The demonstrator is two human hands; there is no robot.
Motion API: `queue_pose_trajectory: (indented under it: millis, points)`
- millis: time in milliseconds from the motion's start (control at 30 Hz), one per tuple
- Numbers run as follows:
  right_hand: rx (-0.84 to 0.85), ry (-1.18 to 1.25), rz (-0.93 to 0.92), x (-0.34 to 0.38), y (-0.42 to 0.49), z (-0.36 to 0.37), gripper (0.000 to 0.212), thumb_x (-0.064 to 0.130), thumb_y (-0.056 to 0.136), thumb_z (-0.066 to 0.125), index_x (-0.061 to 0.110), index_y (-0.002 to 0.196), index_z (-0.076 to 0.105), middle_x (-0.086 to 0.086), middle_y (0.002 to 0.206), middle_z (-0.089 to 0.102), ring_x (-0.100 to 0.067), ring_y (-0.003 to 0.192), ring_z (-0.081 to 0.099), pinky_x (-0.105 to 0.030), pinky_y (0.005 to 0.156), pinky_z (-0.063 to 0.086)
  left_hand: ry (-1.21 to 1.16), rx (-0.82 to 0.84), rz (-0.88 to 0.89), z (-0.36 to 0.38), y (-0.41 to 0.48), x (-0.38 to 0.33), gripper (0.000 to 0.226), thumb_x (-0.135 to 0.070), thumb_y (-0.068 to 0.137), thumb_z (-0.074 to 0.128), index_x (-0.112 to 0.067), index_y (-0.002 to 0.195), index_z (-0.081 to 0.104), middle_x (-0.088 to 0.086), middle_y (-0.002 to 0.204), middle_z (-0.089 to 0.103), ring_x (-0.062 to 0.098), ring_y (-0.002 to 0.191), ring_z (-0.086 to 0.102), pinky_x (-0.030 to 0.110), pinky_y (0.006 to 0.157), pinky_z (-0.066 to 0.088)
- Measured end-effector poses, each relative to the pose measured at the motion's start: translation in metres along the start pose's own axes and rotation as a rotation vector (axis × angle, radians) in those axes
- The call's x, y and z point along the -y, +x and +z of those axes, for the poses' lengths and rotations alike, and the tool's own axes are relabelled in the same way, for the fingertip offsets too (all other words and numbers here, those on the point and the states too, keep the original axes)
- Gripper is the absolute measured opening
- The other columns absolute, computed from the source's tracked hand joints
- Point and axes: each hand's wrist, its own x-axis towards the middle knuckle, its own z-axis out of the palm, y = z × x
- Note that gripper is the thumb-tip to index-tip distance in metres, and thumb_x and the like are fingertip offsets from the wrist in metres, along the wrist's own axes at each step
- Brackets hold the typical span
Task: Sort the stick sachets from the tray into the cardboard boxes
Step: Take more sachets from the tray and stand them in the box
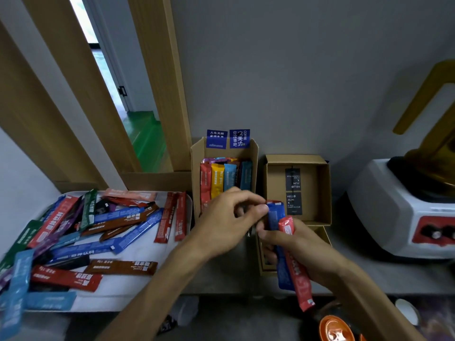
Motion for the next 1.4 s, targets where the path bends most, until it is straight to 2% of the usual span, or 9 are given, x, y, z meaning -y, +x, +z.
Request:
queue_pose_trajectory:
  millis: [167,400,467,600,800,900,1033,1200,1400]
  points:
    - [0.049,0.012,-0.014,0.004,0.004,0.014,0.009,0.016,0.092,0.062,0.01,0.099,0.062,-0.007,0.073,0.055,-0.018,0.062,0.053,-0.028,0.063,0.048,-0.077,-0.033,0.029,-0.015,0.0,-0.011,0.007,-0.025,0.09,0.071,-0.025,0.093,0.065,-0.006,0.087,0.066,0.008,0.081,0.063,0.023,0.071,0.053]
    - [0.066,0.012,-0.031,-0.002,0.007,0.029,0.009,0.017,0.095,0.064,0.008,0.092,0.062,-0.011,0.069,0.058,-0.019,0.061,0.057,-0.03,0.064,0.05,-0.125,0.045,0.026,-0.017,-0.008,-0.009,0.007,-0.017,0.09,0.071,-0.021,0.092,0.066,-0.005,0.085,0.068,0.006,0.078,0.066,0.023,0.07,0.055]
    - [0.073,0.038,-0.039,-0.008,0.006,0.029,0.024,0.026,0.092,0.07,0.004,0.098,0.06,-0.014,0.074,0.06,-0.023,0.063,0.06,-0.033,0.065,0.051,-0.179,-0.043,0.039,-0.025,-0.008,-0.007,0.009,-0.011,0.092,0.068,-0.019,0.089,0.065,-0.007,0.081,0.066,0.006,0.075,0.065,0.021,0.068,0.053]
    - [-0.001,0.286,-0.06,-0.023,0.002,0.035,0.049,0.046,0.087,0.071,0.001,0.105,0.061,-0.018,0.08,0.061,-0.019,0.055,0.058,-0.026,0.048,0.042,-0.594,-0.146,-0.027,-0.046,-0.008,-0.007,0.014,0.001,0.096,0.055,-0.011,0.089,0.056,0.0,0.067,0.058,0.009,0.056,0.055,0.018,0.054,0.044]
    - [-0.109,0.407,-0.057,-0.02,0.002,0.054,0.033,0.025,0.095,0.062,0.0,0.117,0.059,-0.012,0.068,0.052,-0.015,0.048,0.041,-0.025,0.046,0.032,-1.15,-0.109,-0.106,-0.051,-0.007,-0.001,0.01,-0.007,0.094,0.045,-0.01,0.093,0.054,0.006,0.081,0.058,0.011,0.069,0.052,0.017,0.062,0.045]
    - [-0.287,0.35,-0.106,-0.015,0.009,0.062,0.031,0.011,0.081,0.068,0.007,0.111,0.065,-0.011,0.071,0.057,-0.016,0.052,0.051,-0.022,0.044,0.039,-0.994,-0.17,-0.114,-0.055,-0.005,0.002,0.022,-0.025,0.095,0.05,-0.007,0.105,0.058,0.008,0.09,0.063,0.012,0.079,0.056,0.022,0.07,0.044]
    - [-0.406,0.263,-0.218,-0.013,0.017,0.065,0.015,0.012,0.078,0.073,0.024,0.088,0.074,-0.011,0.074,0.066,-0.024,0.058,0.054,-0.028,0.053,0.039,-0.673,-0.297,-0.136,-0.058,-0.003,0.006,0.011,-0.004,0.093,0.063,-0.007,0.103,0.066,0.011,0.09,0.072,0.018,0.074,0.059,0.022,0.063,0.052]
    - [-0.383,0.242,-0.21,-0.008,0.015,0.067,0.019,0.009,0.079,0.071,0.027,0.08,0.077,-0.007,0.073,0.066,-0.022,0.064,0.055,-0.03,0.057,0.04,-0.65,-0.313,-0.142,-0.067,-0.004,0.007,0.006,-0.006,0.095,0.062,-0.007,0.096,0.067,0.011,0.083,0.075,0.016,0.071,0.068,0.022,0.064,0.058]
    - [-0.45,0.275,-0.191,-0.002,0.013,0.059,0.018,0.01,0.072,0.072,0.019,0.087,0.075,-0.011,0.074,0.061,-0.022,0.065,0.049,-0.032,0.058,0.04,-0.591,-0.287,-0.138,-0.073,-0.009,0.012,0.013,-0.005,0.095,0.06,-0.01,0.105,0.065,0.01,0.093,0.076,0.019,0.08,0.072,0.022,0.067,0.058]
